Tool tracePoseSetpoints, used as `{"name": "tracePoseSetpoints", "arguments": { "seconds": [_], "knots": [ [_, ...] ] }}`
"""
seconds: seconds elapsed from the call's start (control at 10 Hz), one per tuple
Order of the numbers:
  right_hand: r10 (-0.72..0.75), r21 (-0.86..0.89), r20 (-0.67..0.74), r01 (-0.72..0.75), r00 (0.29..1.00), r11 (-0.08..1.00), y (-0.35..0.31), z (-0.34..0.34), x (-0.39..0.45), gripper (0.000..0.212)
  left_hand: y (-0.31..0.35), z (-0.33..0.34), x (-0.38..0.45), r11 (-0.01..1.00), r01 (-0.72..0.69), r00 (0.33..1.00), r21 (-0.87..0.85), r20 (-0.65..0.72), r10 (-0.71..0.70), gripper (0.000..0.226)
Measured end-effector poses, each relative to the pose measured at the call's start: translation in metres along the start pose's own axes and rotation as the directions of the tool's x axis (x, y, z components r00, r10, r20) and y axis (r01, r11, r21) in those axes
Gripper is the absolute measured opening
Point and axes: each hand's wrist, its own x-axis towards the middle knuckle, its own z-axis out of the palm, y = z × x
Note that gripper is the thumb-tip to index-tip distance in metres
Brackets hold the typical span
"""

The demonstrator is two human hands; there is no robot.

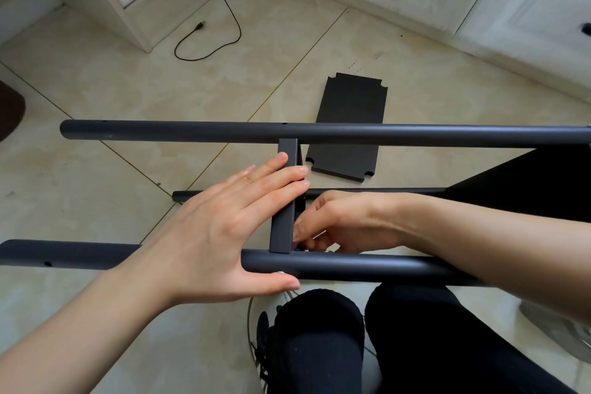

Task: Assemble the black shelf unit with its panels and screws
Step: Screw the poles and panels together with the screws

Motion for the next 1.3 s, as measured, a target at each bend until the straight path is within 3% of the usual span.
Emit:
{"name": "tracePoseSetpoints", "arguments": {
  "seconds": [0.3,0.4,0.8,1.0,1.2,1.3],
  "knots": [
    [-0.007,0.012,0.019,0.007,1.0,1.0,-0.0002,-0.0017,0.0017,0.019,0.0004,-0.001,0.0002,1.0,0.003,1.0,-0.003,0.006,-0.003,0.096],
    [0.006,-0.016,0.016,-0.006,1.0,1.0,0.0,-0.0035,0.0013,0.01,0.0003,-0.001,0.0003,1.0,0.005,1.0,0.004,0.008,-0.005,0.096],
    [-0.022,-0.058,0.021,0.023,1.0,0.998,-0.0006,-0.0029,0.0006,0.012,0.0008,-0.0012,0.0003,1.0,0.005,1.0,0.002,0.006,-0.005,0.096],
    [-0.027,-0.096,-0.028,0.024,0.999,0.995,0.0014,-0.004,0.0039,0.019,0.0014,-0.0015,0.0007,1.0,0.008,1.0,0.006,0.003,-0.008,0.096],
    [-0.05,-0.054,-0.007,0.049,0.999,0.997,-0.0007,-0.0003,0.0039,0.006,0.0014,-0.0019,0.0007,1.0,0.008,1.0,0.004,0.007,-0.008,0.096],
    [-0.044,-0.054,0.012,0.045,0.999,0.998,0.0001,-0.0034,0.0021,0.02,0.0013,-0.0023,0.0005,1.0,0.011,1.0,0.005,0.01,-0.011,0.096]
  ]
}}
